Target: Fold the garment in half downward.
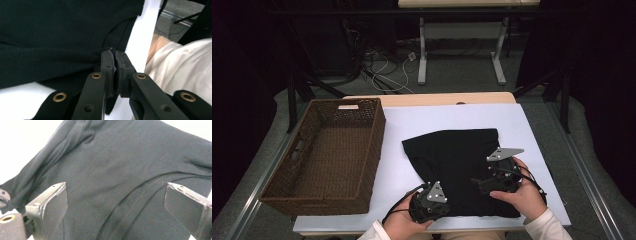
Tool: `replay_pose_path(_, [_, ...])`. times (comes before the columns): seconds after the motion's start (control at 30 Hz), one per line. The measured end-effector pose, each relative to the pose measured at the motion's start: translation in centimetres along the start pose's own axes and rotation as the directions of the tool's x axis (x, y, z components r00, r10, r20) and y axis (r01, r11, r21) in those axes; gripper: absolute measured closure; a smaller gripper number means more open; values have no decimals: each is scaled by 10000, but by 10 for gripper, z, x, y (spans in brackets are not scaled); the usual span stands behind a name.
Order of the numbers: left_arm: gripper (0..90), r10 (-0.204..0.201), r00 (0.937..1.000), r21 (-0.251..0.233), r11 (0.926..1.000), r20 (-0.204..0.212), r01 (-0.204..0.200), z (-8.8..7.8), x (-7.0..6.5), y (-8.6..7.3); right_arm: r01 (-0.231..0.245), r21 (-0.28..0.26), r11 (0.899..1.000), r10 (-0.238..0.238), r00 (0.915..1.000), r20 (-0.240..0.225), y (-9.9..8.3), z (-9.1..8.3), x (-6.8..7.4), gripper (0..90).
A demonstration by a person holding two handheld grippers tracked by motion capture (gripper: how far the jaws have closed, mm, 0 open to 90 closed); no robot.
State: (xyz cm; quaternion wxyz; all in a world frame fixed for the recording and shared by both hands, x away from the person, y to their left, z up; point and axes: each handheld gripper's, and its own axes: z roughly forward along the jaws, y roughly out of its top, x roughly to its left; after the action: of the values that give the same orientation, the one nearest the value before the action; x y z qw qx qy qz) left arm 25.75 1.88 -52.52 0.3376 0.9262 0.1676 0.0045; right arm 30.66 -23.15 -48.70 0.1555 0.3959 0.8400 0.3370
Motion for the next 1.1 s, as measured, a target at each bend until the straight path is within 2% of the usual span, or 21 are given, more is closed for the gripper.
replay_pose_path(0.17, [858,307,9990,52,9995,314,-309,9,-4,8,5,-153,9999,-6,10000,-60,3,-1,-2,16])
replay_pose_path(0.3, [858,534,9979,-73,9986,375,-532,15,-7,14,-95,-203,9997,94,10000,-22,4,-3,-4,15])
replay_pose_path(0.6, [858,791,9944,-59,9969,700,-788,30,-11,24,-16,-212,9998,16,10000,-16,5,-1,-7,28])
replay_pose_path(0.63, [858,763,9947,-158,9970,696,-754,31,-12,24,4,-241,9997,-5,10000,-39,5,0,-7,31])
replay_pose_path(0.67, [858,803,9933,-54,9968,835,-802,31,-11,26,-16,-248,9997,15,10000,-30,5,0,-6,35])
replay_pose_path(0.73, [858,774,9942,-112,9970,748,-767,30,-11,26,40,-285,9996,-41,10000,-46,6,1,-6,46])
replay_pose_path(0.77, [858,570,9966,-147,9983,597,-562,30,-11,24,55,-296,9995,-56,10000,-54,7,2,-5,51])
replay_pose_path(0.83, [858,356,9974,-192,9992,632,-344,27,-9,22,118,-259,9996,-121,9999,-104,8,3,-4,69])
replay_pose_path(1.03, [857,345,9979,-328,9989,546,-327,19,-7,17,335,-230,9992,-341,9991,-269,15,6,0,115])
replay_pose_path(1.1, [857,336,9980,-349,9989,541,-317,17,-7,16,440,-436,9981,-454,9985,-313,19,7,2,144])
